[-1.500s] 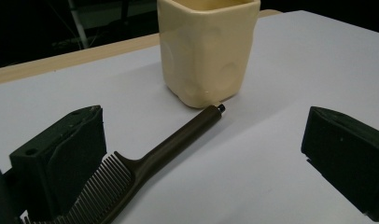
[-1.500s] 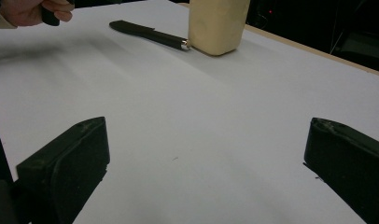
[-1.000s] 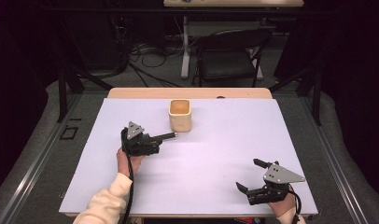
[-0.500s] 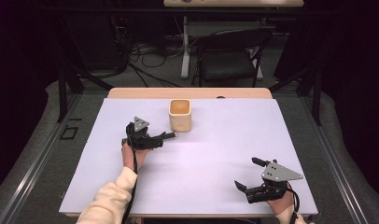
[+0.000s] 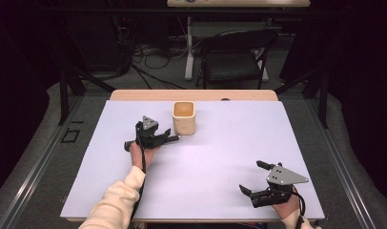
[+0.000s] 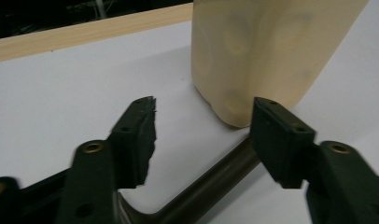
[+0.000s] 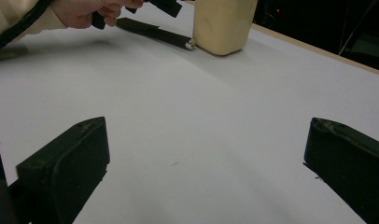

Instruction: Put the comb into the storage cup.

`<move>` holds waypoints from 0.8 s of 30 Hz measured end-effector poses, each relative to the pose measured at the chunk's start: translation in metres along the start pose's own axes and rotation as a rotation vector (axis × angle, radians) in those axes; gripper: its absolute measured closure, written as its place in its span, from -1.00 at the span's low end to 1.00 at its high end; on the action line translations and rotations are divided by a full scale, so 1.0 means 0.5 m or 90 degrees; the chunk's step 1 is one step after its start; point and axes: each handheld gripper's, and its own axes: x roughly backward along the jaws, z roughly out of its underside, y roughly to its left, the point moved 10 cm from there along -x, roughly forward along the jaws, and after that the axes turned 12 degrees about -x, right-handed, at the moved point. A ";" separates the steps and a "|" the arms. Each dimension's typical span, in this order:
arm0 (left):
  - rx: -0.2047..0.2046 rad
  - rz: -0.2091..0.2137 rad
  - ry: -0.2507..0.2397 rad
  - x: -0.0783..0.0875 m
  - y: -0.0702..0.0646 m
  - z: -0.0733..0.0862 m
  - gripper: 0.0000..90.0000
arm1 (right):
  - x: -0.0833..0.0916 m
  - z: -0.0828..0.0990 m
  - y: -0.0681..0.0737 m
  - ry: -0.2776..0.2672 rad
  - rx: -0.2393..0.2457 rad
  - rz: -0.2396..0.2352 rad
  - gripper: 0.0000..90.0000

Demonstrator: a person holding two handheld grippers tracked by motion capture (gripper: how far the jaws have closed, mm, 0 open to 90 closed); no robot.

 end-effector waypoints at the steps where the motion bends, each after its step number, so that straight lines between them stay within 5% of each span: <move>1: 0.003 0.007 0.003 -0.005 -0.003 -0.001 0.27 | 0.000 0.000 0.000 0.000 0.000 0.001 -1.00; 10: 0.002 0.035 0.015 -0.024 -0.019 0.003 0.99 | 0.000 0.000 -0.002 0.000 -0.001 0.001 -1.00; 24: 0.000 0.051 0.067 -0.059 -0.035 0.020 1.00 | 0.000 0.001 -0.002 0.002 -0.001 -0.001 -1.00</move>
